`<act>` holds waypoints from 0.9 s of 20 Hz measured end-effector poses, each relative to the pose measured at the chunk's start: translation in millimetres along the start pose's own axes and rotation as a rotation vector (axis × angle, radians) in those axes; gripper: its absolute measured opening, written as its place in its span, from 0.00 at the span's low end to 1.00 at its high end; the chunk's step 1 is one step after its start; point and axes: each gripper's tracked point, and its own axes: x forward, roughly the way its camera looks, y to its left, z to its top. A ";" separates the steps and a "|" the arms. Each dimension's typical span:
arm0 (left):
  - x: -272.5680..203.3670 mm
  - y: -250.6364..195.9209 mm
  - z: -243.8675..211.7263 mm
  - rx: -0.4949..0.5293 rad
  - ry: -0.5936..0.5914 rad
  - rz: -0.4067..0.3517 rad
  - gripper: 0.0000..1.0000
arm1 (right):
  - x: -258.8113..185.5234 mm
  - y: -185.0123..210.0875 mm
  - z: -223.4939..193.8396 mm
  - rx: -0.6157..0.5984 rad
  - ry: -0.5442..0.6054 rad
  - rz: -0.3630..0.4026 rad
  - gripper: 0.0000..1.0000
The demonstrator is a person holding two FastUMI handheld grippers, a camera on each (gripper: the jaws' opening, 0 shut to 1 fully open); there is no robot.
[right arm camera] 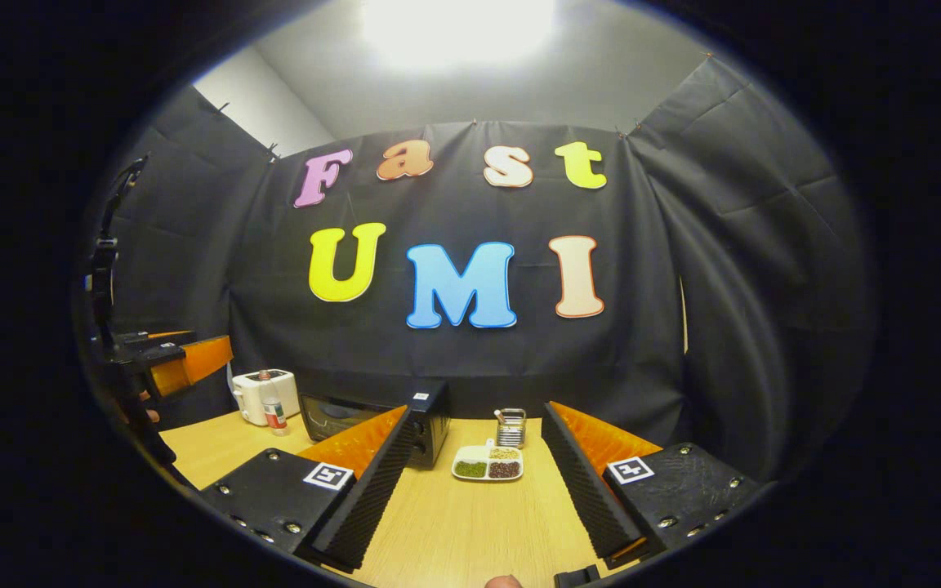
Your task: Open the electric oven with the left hand, put the food in, and close the electric oven.
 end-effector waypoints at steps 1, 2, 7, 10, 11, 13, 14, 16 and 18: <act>-9.5 8.1 4.3 0.015 -0.007 0.013 1.00 | -0.8 4.5 0.2 -0.005 -0.003 0.008 0.98; -17.2 14.3 5.5 0.024 -0.013 0.024 1.00 | -1.6 9.9 2.1 -0.012 -0.006 0.021 0.98; -37.2 41.8 10.8 0.010 -0.018 0.042 1.00 | -3.7 33.5 15.3 -0.010 -0.013 0.042 0.98; -40.7 62.7 17.0 0.007 -0.027 0.067 1.00 | -2.1 38.6 29.8 -0.017 -0.035 0.039 0.98; -43.1 68.9 18.2 0.001 -0.032 0.075 1.00 | -1.6 41.8 31.5 -0.016 -0.036 0.039 0.98; -47.9 82.2 15.2 -0.015 -0.032 0.081 1.00 | -2.5 45.2 37.1 -0.003 -0.044 0.032 0.98; -50.9 85.0 15.8 -0.020 -0.031 0.082 1.00 | -2.9 48.7 38.7 0.003 -0.046 0.032 0.98; -54.1 89.8 17.0 -0.020 -0.033 0.080 1.00 | -4.8 55.0 36.8 0.009 -0.039 0.035 0.98; -56.0 92.3 18.5 -0.015 -0.034 0.081 1.00 | -7.0 59.8 37.0 0.016 -0.033 0.035 0.98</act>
